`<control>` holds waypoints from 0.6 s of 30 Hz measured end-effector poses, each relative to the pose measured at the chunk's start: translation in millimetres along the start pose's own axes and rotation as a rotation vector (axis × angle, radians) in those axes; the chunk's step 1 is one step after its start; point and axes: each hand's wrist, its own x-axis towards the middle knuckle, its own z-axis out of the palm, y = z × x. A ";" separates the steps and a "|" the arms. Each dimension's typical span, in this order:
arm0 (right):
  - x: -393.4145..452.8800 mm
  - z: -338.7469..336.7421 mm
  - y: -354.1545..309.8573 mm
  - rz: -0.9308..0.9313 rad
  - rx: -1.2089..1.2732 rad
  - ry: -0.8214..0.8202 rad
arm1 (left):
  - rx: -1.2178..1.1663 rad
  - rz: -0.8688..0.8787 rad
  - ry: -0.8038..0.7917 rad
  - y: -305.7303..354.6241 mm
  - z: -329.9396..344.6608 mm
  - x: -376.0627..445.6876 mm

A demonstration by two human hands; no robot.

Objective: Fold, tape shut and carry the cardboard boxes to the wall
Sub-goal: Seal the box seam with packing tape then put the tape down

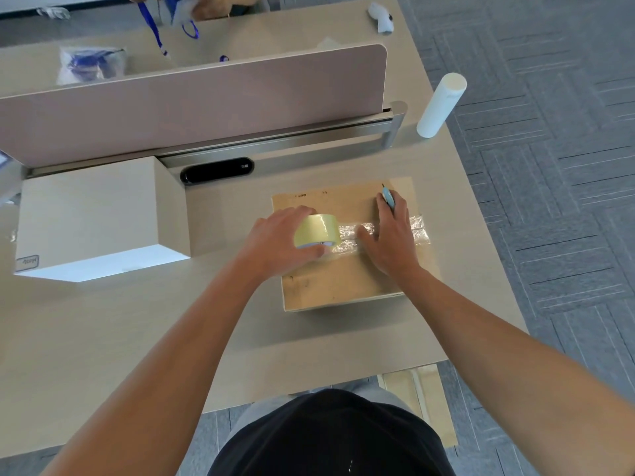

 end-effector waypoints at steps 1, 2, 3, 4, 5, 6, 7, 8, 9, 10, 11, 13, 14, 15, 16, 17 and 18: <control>0.6 0.4 0.4 0.000 -0.006 -0.004 | -0.011 -0.003 -0.003 -0.2 -0.3 -0.2; 1.0 1.2 0.0 0.004 -0.017 -0.009 | -0.019 -0.006 -0.007 -0.4 -0.7 -0.4; 1.3 2.1 -1.4 0.012 -0.031 -0.012 | -0.025 -0.011 -0.007 -0.3 -0.9 -0.4; 1.6 3.8 -3.5 0.020 -0.041 -0.010 | -0.032 -0.014 -0.003 -1.0 -0.3 0.2; 1.4 6.0 -6.4 0.024 -0.049 -0.002 | -0.047 -0.015 0.001 -1.7 0.9 0.3; 0.9 8.9 -9.8 0.022 -0.061 0.006 | -0.075 -0.015 0.009 -2.3 2.9 0.5; 0.9 12.1 -13.1 0.019 -0.082 0.008 | -0.107 -0.017 0.020 -2.9 4.9 0.6; 0.7 15.1 -15.1 0.012 -0.108 0.010 | -0.134 -0.017 0.031 -3.3 7.4 0.7; 0.4 17.5 -15.5 0.004 -0.128 0.012 | -0.146 -0.019 0.044 -3.2 10.0 0.5; 0.6 18.6 -14.9 0.000 -0.138 0.016 | -0.149 -0.020 0.061 -3.3 11.9 0.6; 0.8 19.4 -13.7 -0.003 -0.143 0.020 | -0.142 -0.022 0.075 -3.9 13.1 1.0; 0.9 19.7 -11.7 -0.010 -0.143 0.023 | -0.107 -0.013 0.078 -5.2 11.5 1.0; 1.1 19.7 -11.2 -0.013 -0.136 0.023 | -0.080 -0.004 0.066 -6.9 9.1 0.4; 1.2 19.7 -10.8 -0.014 -0.129 0.022 | -0.048 0.002 0.052 -9.5 5.4 -0.9; 1.3 19.7 -10.5 -0.013 -0.123 0.017 | -0.017 0.006 0.044 -13.5 1.3 -2.6; 0.9 19.5 -10.2 -0.014 -0.118 0.010 | 0.014 0.007 0.044 -19.4 -3.2 -5.2; 0.4 19.1 -9.8 -0.016 -0.115 0.007 | 0.046 0.006 0.049 -26.2 -7.5 -7.9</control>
